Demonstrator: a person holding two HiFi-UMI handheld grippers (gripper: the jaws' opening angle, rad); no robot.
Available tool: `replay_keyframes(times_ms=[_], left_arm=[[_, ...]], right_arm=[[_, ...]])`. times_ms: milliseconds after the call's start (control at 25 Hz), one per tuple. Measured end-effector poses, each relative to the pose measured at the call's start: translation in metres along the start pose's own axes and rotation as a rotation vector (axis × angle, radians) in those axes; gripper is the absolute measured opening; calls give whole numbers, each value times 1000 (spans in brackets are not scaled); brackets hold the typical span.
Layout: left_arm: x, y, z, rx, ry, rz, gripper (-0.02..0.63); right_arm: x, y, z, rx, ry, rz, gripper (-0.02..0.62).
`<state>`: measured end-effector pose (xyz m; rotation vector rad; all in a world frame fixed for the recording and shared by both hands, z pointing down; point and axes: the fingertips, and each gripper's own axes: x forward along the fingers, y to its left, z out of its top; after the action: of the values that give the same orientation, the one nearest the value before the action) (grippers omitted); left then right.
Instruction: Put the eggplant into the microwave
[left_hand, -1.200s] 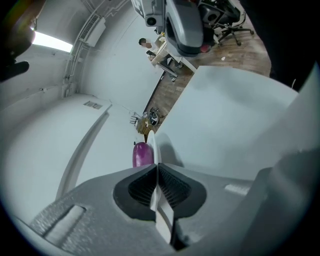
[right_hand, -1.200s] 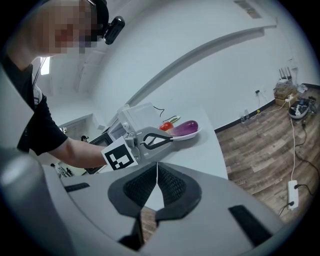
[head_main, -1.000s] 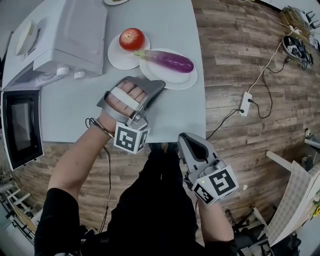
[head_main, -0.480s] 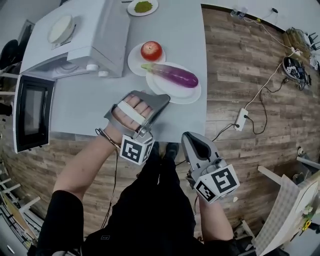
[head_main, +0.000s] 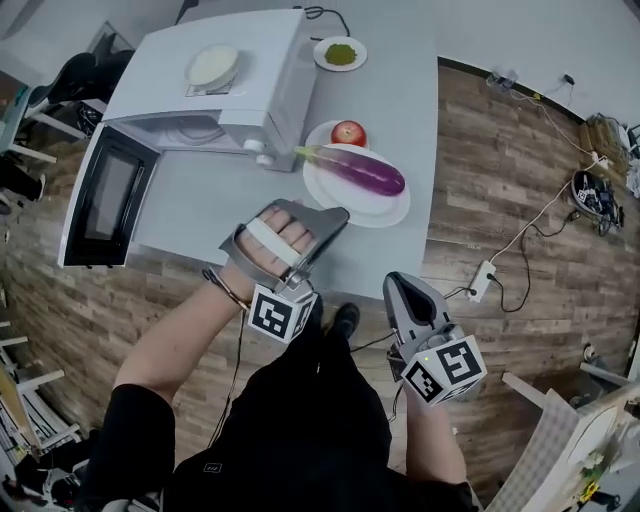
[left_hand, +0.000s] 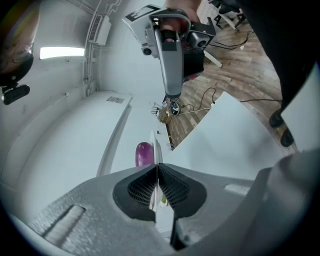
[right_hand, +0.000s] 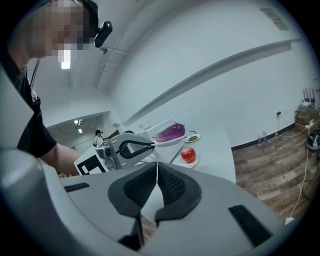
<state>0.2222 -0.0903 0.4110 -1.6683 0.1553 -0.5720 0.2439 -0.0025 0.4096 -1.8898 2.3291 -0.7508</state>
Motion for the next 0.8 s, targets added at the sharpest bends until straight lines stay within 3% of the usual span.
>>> replay_keyframes(times_ms=[520,800], left_arm=[[-67,36,-53,-22,162,51,18],[-112,39,-96,-29,206,53,18]], right_arm=[[21,47,40,-96,5,121,17],[60,103,44,-141,15,196,17]])
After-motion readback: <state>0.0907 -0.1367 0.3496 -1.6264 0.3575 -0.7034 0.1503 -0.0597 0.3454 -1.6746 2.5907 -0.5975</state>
